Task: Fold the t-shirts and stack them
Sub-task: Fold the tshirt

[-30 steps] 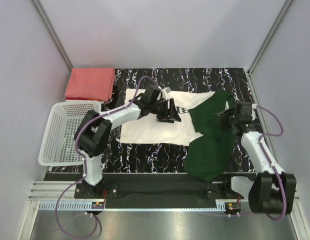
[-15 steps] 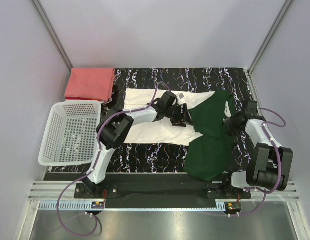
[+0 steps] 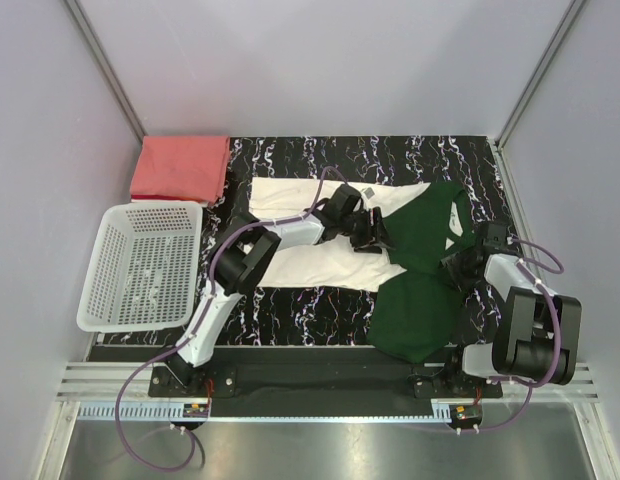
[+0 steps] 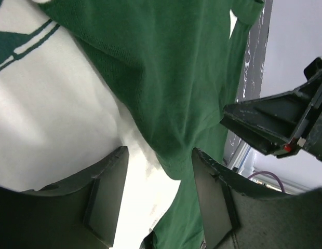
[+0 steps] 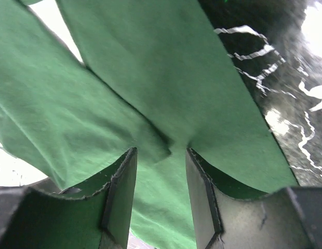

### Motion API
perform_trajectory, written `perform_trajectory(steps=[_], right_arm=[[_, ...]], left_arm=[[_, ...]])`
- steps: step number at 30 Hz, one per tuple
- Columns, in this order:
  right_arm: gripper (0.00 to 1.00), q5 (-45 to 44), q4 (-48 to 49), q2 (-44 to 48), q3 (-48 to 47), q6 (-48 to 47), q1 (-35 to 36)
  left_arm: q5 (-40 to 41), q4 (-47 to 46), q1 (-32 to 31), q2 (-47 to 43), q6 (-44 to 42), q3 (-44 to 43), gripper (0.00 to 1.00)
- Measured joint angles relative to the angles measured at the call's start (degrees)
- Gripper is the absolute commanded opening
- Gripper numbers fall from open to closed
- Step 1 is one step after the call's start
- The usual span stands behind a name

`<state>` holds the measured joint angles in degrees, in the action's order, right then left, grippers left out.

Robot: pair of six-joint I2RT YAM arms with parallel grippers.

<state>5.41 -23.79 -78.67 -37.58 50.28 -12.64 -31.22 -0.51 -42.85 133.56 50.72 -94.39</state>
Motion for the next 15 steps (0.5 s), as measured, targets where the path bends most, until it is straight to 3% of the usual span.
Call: perform_trajectory(steps=[4, 7, 8, 10, 12, 15], right_arm=[[0.48, 0.0, 0.5, 1.4, 1.6, 0.9, 0.0], [0.28, 0.1, 2.1, 1.4, 2.1, 1.1, 0.0], [0.11, 0.1, 2.7, 1.4, 2.2, 1.2, 0.0], [0.0, 0.1, 3.5, 1.4, 2.3, 1.1, 0.0], [0.0, 0.0, 4.2, 1.8, 2.3, 0.9, 0.0], [0.0, 0.0, 4.7, 4.9, 3.0, 0.5, 0.0]], left_arm=[[0.0, -0.1, -0.3, 0.9, 0.9, -1.2, 0.52], [0.0, -0.5, -0.4, 1.5, 1.7, -2.5, 0.41], [0.0, -0.7, -0.5, 1.6, 1.9, -2.8, 0.3], [0.0, -0.9, -0.5, 1.7, 2.5, -3.2, 0.19], [-0.1, -0.8, -0.5, 1.7, 2.5, -3.8, 0.03], [-0.3, 0.1, -0.5, 1.8, 2.1, -5.5, 0.0]])
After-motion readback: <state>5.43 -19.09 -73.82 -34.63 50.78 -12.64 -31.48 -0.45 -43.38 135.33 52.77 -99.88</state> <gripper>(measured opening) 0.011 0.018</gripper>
